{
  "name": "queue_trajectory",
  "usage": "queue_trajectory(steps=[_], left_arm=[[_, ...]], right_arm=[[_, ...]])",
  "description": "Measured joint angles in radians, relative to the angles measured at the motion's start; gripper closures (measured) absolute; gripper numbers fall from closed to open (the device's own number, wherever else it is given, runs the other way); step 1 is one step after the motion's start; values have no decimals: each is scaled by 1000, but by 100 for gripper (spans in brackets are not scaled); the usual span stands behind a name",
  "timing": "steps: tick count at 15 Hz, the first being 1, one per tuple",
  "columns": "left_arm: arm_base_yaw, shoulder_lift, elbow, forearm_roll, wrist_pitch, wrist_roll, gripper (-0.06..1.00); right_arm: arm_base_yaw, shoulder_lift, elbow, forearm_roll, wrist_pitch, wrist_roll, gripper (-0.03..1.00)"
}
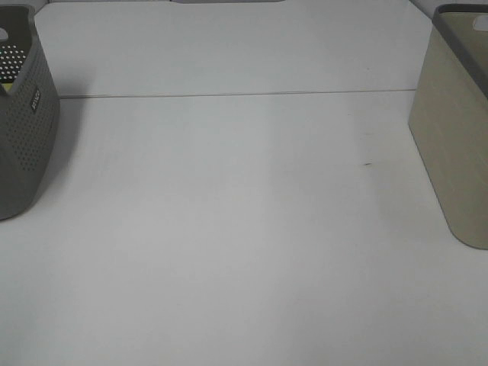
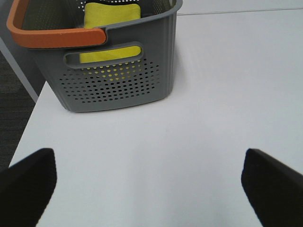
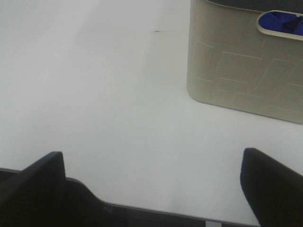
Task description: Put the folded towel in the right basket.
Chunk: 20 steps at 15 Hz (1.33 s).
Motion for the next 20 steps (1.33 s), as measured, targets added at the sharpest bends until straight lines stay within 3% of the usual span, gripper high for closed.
queue_trajectory(steps=[5, 20], left_arm=[[0, 0, 0, 0, 0, 0, -5], [0, 0, 0, 0, 0, 0, -5]], right_arm=[[0, 5, 17, 45, -5, 0, 0], [0, 5, 17, 45, -5, 0, 0]])
